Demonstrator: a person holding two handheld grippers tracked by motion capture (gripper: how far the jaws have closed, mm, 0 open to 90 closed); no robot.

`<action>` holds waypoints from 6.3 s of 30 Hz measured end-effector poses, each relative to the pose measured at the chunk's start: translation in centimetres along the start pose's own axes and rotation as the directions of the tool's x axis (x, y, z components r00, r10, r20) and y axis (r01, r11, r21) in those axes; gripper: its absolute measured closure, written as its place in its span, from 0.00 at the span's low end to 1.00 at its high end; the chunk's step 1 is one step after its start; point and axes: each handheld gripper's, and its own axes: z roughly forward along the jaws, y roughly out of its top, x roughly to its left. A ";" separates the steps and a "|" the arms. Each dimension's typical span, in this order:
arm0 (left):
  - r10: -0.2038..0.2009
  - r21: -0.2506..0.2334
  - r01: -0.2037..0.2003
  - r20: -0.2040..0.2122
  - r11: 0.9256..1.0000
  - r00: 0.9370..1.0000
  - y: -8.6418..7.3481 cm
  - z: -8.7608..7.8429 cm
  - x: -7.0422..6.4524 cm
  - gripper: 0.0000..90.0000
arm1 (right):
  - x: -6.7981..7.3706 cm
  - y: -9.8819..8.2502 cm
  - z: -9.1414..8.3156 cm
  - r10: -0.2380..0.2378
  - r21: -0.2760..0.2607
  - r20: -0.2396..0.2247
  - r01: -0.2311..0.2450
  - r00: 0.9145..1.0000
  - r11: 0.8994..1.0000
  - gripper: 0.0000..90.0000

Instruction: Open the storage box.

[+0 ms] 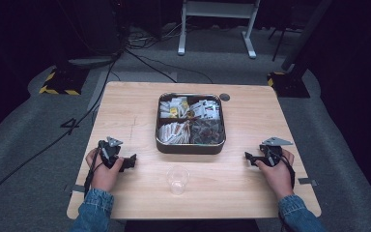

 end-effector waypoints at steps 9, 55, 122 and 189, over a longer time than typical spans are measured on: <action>0.001 0.001 -0.001 0.003 1.000 1.000 0.0 0.0 0.0 0.00 | 0.3 1.1 -1.3 0.027 -0.010 -0.023 -0.027 0.999 1.000 0.34; 0.014 0.004 -0.014 0.014 1.000 1.000 0.0 0.0 0.3 0.00 | 7.1 13.1 0.1 0.003 -0.082 -0.146 -0.015 0.989 0.997 0.39; 0.011 0.003 -0.011 0.011 1.000 1.000 0.0 0.0 0.2 0.00 | 15.0 18.3 11.0 -0.059 -0.019 -0.093 0.057 0.994 0.998 0.65; 0.021 0.001 -0.021 0.016 1.000 1.000 0.2 0.2 0.3 0.00 | 2.9 19.2 -3.5 -0.045 -0.138 -0.007 0.044 0.999 0.990 0.65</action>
